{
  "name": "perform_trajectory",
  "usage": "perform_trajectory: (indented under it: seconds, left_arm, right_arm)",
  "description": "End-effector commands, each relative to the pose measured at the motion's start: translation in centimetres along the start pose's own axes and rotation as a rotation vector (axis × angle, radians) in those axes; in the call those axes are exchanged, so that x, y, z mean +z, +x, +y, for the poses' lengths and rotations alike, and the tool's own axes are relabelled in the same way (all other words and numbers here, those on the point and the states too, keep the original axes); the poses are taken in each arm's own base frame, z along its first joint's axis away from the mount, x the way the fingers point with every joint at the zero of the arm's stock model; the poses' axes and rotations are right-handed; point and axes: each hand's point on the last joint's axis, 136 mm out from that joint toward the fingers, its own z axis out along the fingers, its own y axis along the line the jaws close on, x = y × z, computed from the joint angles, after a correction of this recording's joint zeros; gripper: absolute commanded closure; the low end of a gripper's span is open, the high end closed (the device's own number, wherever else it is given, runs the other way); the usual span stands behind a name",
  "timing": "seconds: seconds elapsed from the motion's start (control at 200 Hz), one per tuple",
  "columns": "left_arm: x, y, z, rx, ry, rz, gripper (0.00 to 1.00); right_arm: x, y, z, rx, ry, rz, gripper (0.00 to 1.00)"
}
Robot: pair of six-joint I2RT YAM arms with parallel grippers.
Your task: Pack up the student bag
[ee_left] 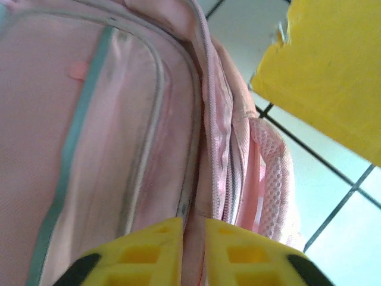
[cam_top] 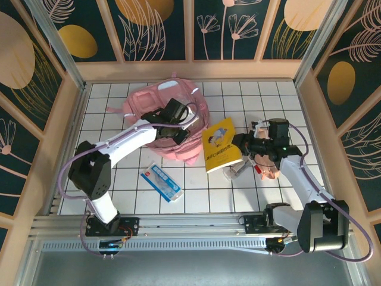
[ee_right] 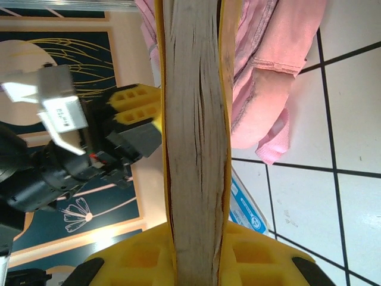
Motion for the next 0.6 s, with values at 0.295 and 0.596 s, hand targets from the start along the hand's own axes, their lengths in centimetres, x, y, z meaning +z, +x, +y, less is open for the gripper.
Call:
perform_trajectory:
  seconds: [0.295,0.596]
  left_arm:
    - [1.7,2.7,-0.9,0.03,0.068,0.052,0.53]
    - [1.2,1.7,-1.0,0.048,0.093,0.034,1.0]
  right_arm:
    - [-2.0,-1.3,0.8,-0.069,-0.04,-0.058,1.0]
    - [-2.0,-1.5,1.0,-0.076,-0.041,-0.052,1.0]
